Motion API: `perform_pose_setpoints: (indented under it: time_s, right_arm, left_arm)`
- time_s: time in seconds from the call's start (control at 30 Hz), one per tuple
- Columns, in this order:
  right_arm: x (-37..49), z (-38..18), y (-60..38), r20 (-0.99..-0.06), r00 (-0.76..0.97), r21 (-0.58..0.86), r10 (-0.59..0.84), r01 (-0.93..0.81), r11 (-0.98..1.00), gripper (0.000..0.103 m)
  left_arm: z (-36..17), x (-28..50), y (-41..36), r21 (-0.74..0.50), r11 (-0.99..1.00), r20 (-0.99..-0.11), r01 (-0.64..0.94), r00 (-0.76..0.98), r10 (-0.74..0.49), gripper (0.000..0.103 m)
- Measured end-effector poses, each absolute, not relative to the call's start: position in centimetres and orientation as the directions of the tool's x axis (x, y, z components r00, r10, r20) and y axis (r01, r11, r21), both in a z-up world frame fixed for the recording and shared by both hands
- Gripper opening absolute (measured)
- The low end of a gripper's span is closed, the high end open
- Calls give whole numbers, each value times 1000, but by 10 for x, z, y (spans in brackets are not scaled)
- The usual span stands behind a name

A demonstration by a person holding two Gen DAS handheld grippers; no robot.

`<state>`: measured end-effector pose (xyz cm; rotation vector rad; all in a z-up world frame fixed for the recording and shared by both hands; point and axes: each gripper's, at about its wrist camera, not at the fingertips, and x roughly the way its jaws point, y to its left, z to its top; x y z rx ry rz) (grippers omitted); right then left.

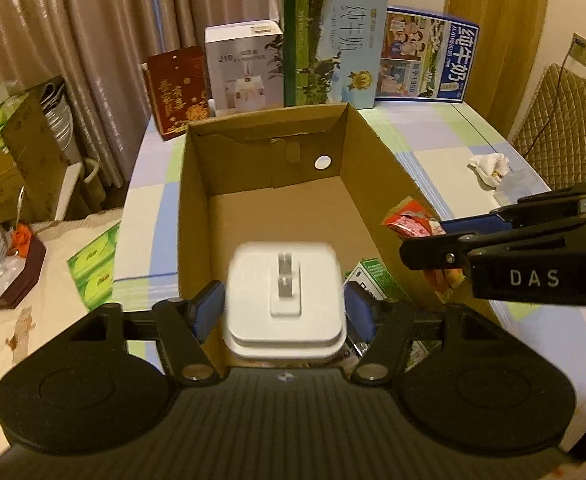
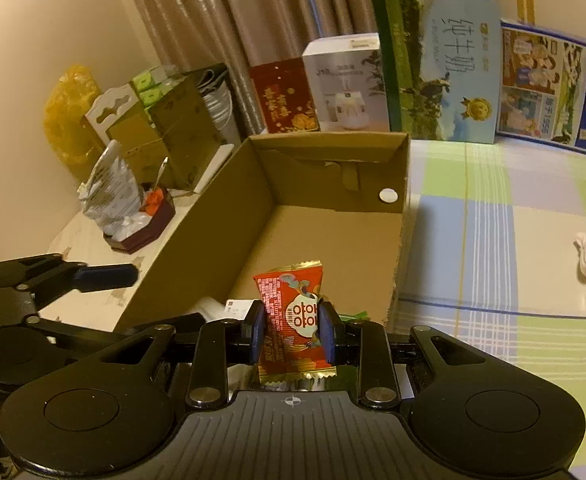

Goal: Organize objects
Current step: 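Open both grippers to drop the plug and candy into the box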

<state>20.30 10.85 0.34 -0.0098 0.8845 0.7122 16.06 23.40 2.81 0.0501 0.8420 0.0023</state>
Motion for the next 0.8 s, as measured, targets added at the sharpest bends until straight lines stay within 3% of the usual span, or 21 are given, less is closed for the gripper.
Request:
perform_pose_setpoints:
  time_s: [0.23,0.3,0.33,0.53,0.7,0.8]
  right_arm:
    - [208,-2,110,-693,399,321,600,-574,753,28]
    - [209,-1,108,-679,413,337,608,-560,757,57]
    - [208,1,105,-669,426,341,609,-551,761,61]
    - [194,18,80,-638,456,358,620,-537,764,63]
    - [167,27,47,-625,487,360,610,-513,779,74]
    - [149,33,29,-622,507,345,596,-507,790,81]
  left_arm:
    - [30,153,241,66,998,-728,3,684,46,74]
    - [33,149,242,63,998,-722,-7,690,51,74]
    - [34,145,242,63,998,-719,-13,693,54,74]
    - [42,123,242,58,997,-704,-47,706,74,78]
    - [51,103,233,21,997,-692,-73,719,68,82]
    - [57,89,223,3,996,-679,-86,731,65,90]
